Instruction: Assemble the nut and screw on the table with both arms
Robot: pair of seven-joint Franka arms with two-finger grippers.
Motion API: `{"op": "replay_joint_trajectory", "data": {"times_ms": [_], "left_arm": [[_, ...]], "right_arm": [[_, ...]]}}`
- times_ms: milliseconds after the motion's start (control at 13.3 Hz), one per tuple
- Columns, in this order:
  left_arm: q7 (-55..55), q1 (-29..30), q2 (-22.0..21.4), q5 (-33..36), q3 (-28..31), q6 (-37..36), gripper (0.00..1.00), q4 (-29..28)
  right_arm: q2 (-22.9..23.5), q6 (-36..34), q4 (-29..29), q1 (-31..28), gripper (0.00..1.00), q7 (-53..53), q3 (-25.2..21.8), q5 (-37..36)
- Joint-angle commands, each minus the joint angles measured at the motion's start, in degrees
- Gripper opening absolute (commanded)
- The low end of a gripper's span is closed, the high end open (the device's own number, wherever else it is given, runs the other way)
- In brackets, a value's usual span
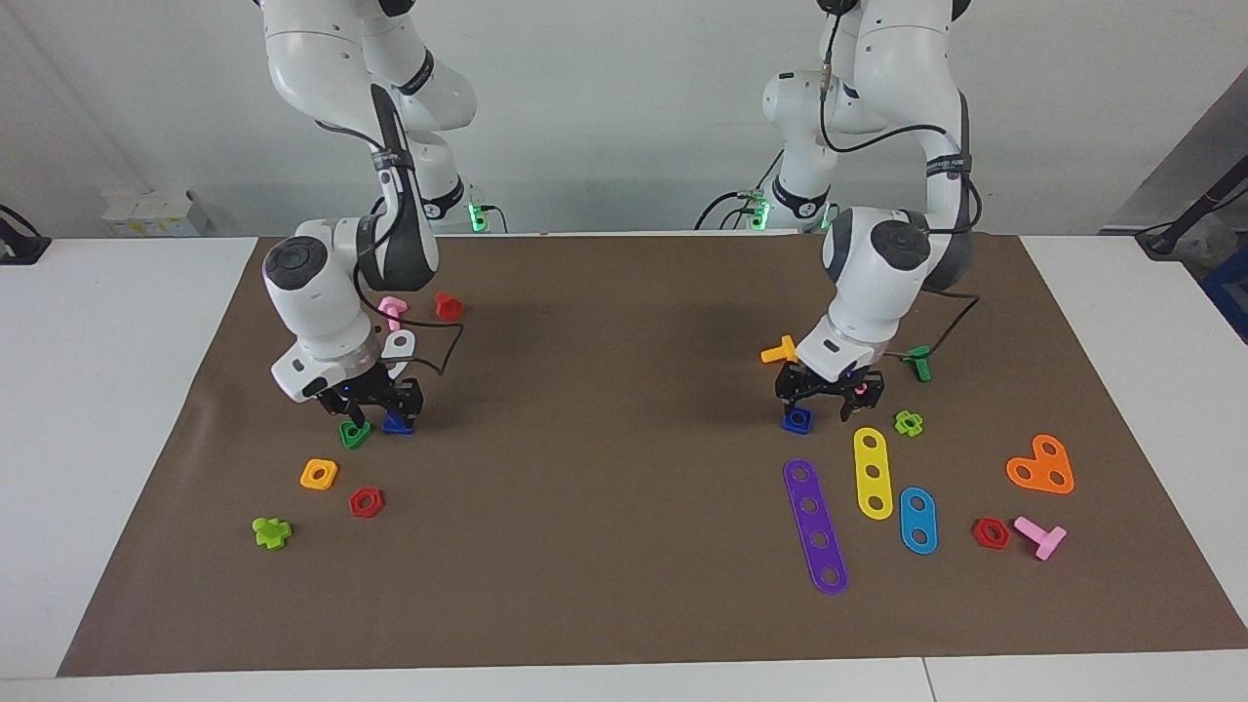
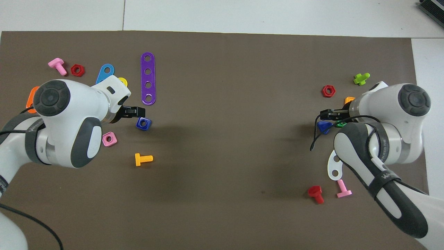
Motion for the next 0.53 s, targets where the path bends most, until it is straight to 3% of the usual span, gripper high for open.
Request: {"op": "replay_joint_trajectory", "data": {"times_ms": [0, 75, 376, 452], "left_arm": [[5.7, -1.0, 2.3, -1.0, 1.0, 1.9, 0.88, 0.3], [7.2, -1.0, 2.4, -1.0, 1.0, 1.8, 0.86, 0.3], [11.9, -0.9, 2.7, -1.0, 1.1, 1.8, 0.77, -0.1], [12.6, -0.9, 2.8, -1.0, 1.1, 1.8, 0.77, -0.3]], "right_arm": [[-0.8, 1.4, -1.6, 0.6, 0.74, -2.0, 0.1, 1.7], [-0.8, 1.4, -1.8, 0.6, 0.71, -2.0, 0.1, 1.7], [-0.9, 0.7, -1.8, 0.6, 0.37, -2.3, 0.1, 1.7], [-1.0, 0.3, -1.9, 0.7, 0.18, -2.2, 0.2, 1.7]]}}
